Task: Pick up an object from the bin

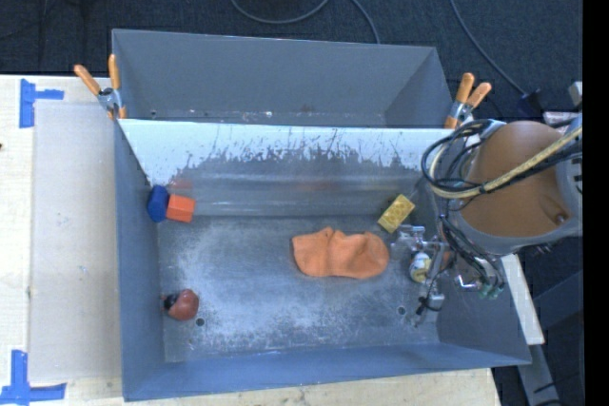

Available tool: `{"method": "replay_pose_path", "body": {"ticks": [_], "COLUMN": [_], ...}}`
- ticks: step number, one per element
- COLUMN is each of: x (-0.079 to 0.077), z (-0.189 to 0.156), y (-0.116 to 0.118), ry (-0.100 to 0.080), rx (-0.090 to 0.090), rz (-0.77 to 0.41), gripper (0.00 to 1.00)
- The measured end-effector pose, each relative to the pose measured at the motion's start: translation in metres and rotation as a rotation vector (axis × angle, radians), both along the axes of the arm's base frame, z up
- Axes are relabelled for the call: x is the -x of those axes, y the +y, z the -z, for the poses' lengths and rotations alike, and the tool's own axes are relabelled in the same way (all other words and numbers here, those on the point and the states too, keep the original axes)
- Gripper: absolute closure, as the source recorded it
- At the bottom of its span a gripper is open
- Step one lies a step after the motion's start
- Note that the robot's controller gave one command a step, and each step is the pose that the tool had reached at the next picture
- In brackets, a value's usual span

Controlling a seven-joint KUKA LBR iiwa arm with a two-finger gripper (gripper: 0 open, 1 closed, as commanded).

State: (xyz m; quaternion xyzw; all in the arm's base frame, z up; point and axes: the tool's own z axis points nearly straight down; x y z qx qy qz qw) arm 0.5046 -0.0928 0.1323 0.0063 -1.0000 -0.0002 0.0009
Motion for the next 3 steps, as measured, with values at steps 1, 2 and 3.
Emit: {"method": "replay_pose_path", "body": {"ticks": [1,2,3], "x": [0.0,-0.013,-0.011], "z": [0.0,0.019,0.049], "y": [0.0,0.011,0.045], "ry": [0.0,-0.005,0.003], "rx": [0.0,0.003,-0.001], "rz": [0.0,-0.048,-0.096], "gripper": [0.0,0.0,0.0]}}
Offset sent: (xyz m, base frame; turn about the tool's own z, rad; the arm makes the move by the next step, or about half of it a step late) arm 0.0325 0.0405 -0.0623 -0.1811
